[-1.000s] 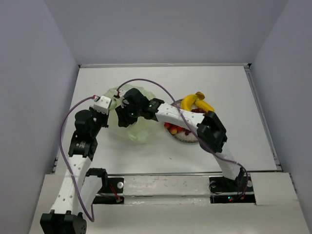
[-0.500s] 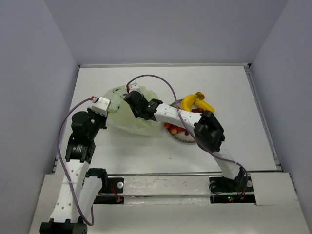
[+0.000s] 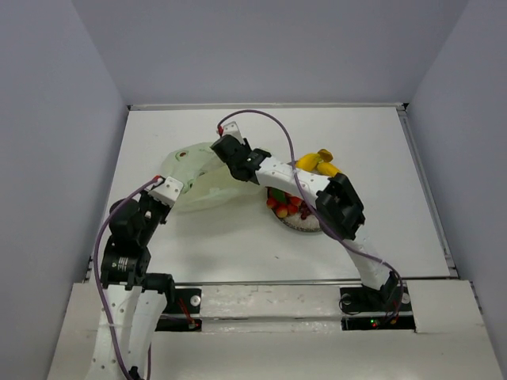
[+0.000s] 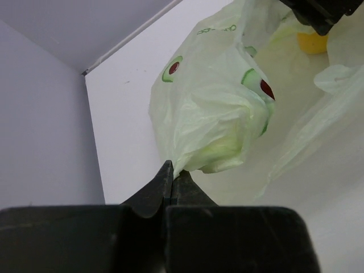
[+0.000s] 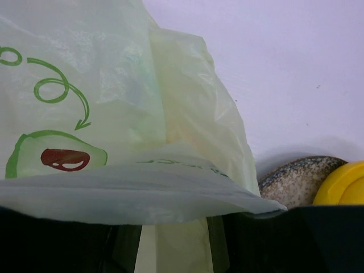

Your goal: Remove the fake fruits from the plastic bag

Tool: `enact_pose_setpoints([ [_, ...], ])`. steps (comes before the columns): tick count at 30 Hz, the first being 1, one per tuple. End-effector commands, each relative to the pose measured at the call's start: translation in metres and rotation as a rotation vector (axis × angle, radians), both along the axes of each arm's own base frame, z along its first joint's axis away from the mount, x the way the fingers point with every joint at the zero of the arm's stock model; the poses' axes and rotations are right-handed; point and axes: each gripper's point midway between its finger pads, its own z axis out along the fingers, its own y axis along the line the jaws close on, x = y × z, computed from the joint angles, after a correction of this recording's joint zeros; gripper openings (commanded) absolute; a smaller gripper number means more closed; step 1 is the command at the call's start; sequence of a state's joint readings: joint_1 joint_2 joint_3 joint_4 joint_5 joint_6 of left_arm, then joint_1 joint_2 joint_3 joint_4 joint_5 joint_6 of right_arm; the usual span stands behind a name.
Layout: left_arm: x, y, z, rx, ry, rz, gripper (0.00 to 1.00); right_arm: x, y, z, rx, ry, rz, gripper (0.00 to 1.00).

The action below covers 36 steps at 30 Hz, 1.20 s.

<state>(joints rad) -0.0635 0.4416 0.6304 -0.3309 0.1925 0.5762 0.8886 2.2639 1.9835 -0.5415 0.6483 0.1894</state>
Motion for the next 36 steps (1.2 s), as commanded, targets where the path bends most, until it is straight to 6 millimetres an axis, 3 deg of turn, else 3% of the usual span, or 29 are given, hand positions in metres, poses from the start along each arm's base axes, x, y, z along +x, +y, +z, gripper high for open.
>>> enact_pose_setpoints([
  [1, -0.007, -0.020, 0.006, 0.044, -0.004, -0.156, 0.00, 0.005, 0.033, 0.006, 0.079, 0.019, 0.100, 0.49],
  [6, -0.008, -0.043, -0.025, 0.022, 0.106, -0.299, 0.00, -0.015, 0.054, 0.006, 0.124, 0.033, 0.219, 0.55],
  [9, 0.010, -0.030, -0.033, -0.005, 0.139, -0.185, 0.00, -0.050, 0.078, 0.017, 0.289, 0.061, 0.453, 0.56],
  [12, 0.020, -0.024, -0.034, -0.009, 0.142, -0.143, 0.00, -0.068, 0.078, 0.032, 0.374, 0.035, 0.530, 0.57],
  [17, 0.020, -0.029, -0.026, -0.038, 0.109, -0.159, 0.00, -0.063, 0.074, 0.011, 0.345, 0.068, 0.473, 0.60],
  [21, 0.018, -0.031, -0.019, -0.047, 0.085, -0.167, 0.00, -0.048, 0.083, 0.005, 0.330, 0.065, 0.432, 0.64],
  [23, 0.017, -0.031, -0.018, -0.047, 0.079, -0.168, 0.00, -0.048, 0.098, 0.006, 0.340, 0.073, 0.492, 0.63],
  [25, 0.018, -0.031, -0.017, -0.049, 0.072, -0.164, 0.00, -0.057, 0.115, 0.018, 0.365, 0.075, 0.585, 0.60],
  [27, 0.021, -0.028, -0.014, -0.062, 0.060, -0.139, 0.00, -0.085, 0.136, 0.024, 0.340, 0.073, 0.750, 0.57],
  [30, 0.026, -0.024, -0.012, -0.085, 0.054, -0.101, 0.00, -0.103, 0.146, 0.039, 0.335, 0.044, 0.813, 0.58],
  [33, 0.031, -0.017, -0.012, -0.093, 0.054, -0.052, 0.00, -0.096, 0.139, 0.066, 0.397, -0.019, 0.732, 0.64],
  [34, 0.033, -0.015, -0.011, -0.105, 0.049, -0.032, 0.00, -0.083, 0.129, 0.071, 0.412, -0.048, 0.609, 0.66],
  [36, 0.036, -0.006, -0.013, -0.103, 0.048, 0.025, 0.00, -0.078, 0.115, 0.086, 0.415, -0.078, 0.535, 0.74],
])
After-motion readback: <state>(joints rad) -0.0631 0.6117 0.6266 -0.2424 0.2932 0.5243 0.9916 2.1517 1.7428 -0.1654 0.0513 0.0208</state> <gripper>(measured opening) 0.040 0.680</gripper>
